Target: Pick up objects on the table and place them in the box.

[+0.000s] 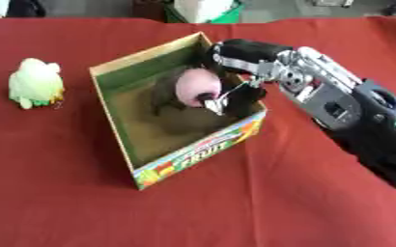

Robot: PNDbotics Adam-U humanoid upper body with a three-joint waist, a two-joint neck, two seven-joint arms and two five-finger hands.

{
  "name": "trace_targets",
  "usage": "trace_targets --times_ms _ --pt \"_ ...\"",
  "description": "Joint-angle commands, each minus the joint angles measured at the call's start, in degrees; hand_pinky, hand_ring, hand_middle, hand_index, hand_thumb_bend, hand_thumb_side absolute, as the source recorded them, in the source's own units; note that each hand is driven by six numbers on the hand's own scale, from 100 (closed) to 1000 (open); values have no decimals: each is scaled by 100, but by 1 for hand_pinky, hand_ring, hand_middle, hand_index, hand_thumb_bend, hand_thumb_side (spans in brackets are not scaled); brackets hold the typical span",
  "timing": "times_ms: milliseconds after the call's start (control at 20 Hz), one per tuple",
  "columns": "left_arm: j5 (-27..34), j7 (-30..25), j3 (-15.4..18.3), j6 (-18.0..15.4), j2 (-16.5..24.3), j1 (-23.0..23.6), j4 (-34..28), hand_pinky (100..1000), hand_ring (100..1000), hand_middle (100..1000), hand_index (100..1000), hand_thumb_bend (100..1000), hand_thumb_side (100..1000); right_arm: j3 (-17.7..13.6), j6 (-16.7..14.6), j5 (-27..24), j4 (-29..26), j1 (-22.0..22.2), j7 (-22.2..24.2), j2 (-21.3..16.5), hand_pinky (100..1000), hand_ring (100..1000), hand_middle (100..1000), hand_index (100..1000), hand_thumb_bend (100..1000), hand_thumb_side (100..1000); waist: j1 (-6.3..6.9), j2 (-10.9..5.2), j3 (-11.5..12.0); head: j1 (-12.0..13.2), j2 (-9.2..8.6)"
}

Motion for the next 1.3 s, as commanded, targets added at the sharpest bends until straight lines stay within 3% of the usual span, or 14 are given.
trace_targets --times_ms 50,200,350,400,500,700,1000,1300 --pt "10 19 46 -12 69 -108 -92 657 666 722 818 334 881 18 -84 151 141 -55 121 13 633 791 662 744 100 560 19 -73 21 -2 -44" --pt "13 19 43 -11 67 -106 -92 656 666 723 818 334 882 15 -182 198 234 -88 298 44 661 817 731 798 100 681 18 -67 22 0 -30" --pt "13 23 44 -9 67 -105 -92 656 666 722 818 333 882 -33 -245 191 308 -119 499 52 678 836 771 845 147 739 14 -66 26 6 -19" --pt "14 25 45 -9 68 -103 -92 656 666 723 818 333 882 -55 -255 167 320 -127 555 52 691 855 807 883 260 756 13 -67 25 9 -17" --pt "14 26 45 -7 71 -98 -92 656 666 722 818 332 882 -105 -292 79 311 -134 677 36 706 872 822 901 385 760 11 -70 20 18 -10" --pt "10 29 49 -1 78 -84 -92 655 666 722 817 334 882 -265 -327 -134 103 -115 837 -59 718 879 827 910 489 744 11 -81 0 39 12" --pt "4 33 52 2 80 -76 -92 655 666 723 817 332 882 -586 -88 -561 -430 -41 844 -234 713 871 816 906 445 752 21 -91 -43 61 33" --pt "-2 40 61 11 90 -62 -92 655 666 723 812 331 882 -1029 323 -1038 -977 57 496 -428 699 854 795 899 364 788 46 -90 -79 98 32"
